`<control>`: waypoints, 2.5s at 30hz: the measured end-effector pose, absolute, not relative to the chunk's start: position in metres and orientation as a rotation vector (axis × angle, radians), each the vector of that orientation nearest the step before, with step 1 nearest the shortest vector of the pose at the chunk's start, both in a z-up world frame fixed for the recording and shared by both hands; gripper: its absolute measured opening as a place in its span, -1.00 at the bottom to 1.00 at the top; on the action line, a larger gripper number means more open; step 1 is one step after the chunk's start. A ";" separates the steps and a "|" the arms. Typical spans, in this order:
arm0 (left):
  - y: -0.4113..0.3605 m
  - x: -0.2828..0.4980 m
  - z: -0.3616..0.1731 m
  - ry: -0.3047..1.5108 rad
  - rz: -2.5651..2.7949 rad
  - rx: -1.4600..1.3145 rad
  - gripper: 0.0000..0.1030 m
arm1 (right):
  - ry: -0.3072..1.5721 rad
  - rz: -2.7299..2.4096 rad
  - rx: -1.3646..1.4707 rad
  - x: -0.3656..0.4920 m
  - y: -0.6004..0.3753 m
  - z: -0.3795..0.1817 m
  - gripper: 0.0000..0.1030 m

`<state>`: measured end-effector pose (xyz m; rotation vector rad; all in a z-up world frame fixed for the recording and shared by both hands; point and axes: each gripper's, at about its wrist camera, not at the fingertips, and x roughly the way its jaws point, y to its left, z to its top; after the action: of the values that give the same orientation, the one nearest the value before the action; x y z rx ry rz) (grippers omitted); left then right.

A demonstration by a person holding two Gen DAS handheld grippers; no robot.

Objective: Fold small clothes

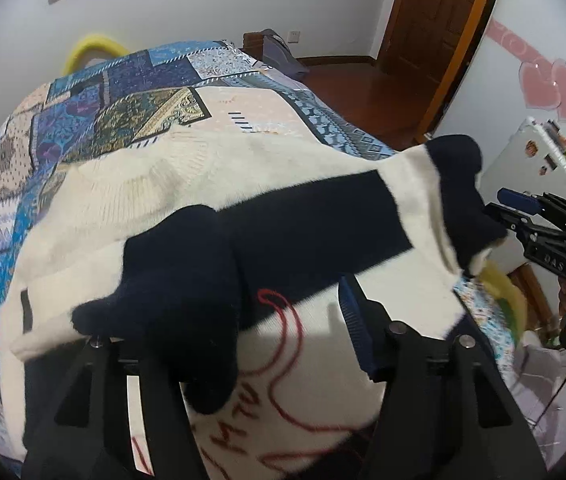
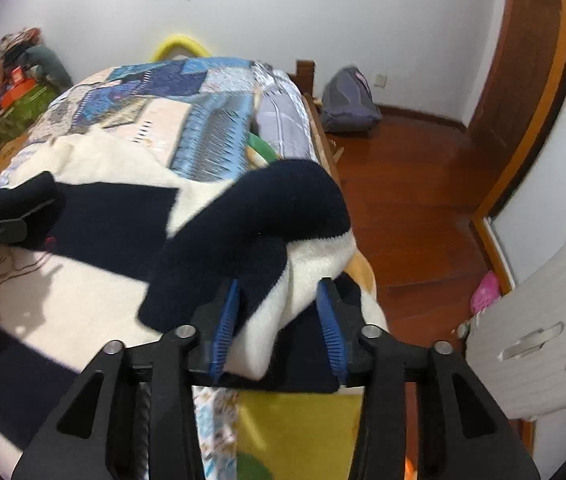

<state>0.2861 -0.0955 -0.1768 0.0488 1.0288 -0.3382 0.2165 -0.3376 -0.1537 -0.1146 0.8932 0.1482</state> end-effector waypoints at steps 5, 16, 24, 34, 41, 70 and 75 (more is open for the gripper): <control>-0.071 0.262 -0.155 1.010 -0.387 -0.032 0.14 | 0.780 0.249 -0.141 0.193 -0.306 -0.115 0.09; 0.045 0.213 -0.114 0.909 -0.192 -0.045 0.31 | 0.718 0.626 -0.260 0.188 -0.160 -0.105 0.25; 0.138 0.209 -0.142 0.951 0.050 -0.117 0.31 | 0.796 0.786 -0.391 0.209 -0.064 -0.146 0.25; 0.168 0.218 -0.219 1.099 0.123 -0.181 0.32 | 0.877 0.821 -0.546 0.224 0.007 -0.183 -0.05; 0.163 0.216 -0.230 1.103 0.127 -0.175 0.36 | 0.848 0.851 -0.583 0.224 0.014 -0.179 -0.82; 0.144 0.211 -0.223 1.099 0.191 -0.046 0.36 | 0.884 0.328 -0.207 0.226 -0.245 -0.155 -0.82; 0.142 0.212 -0.218 1.107 0.196 -0.025 0.36 | 0.819 0.308 -0.187 0.216 -0.260 -0.134 -0.75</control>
<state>0.2116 0.1423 -0.2179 -0.0251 1.1066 0.1955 0.2161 -0.2600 -0.1342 -0.1872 0.8189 0.3078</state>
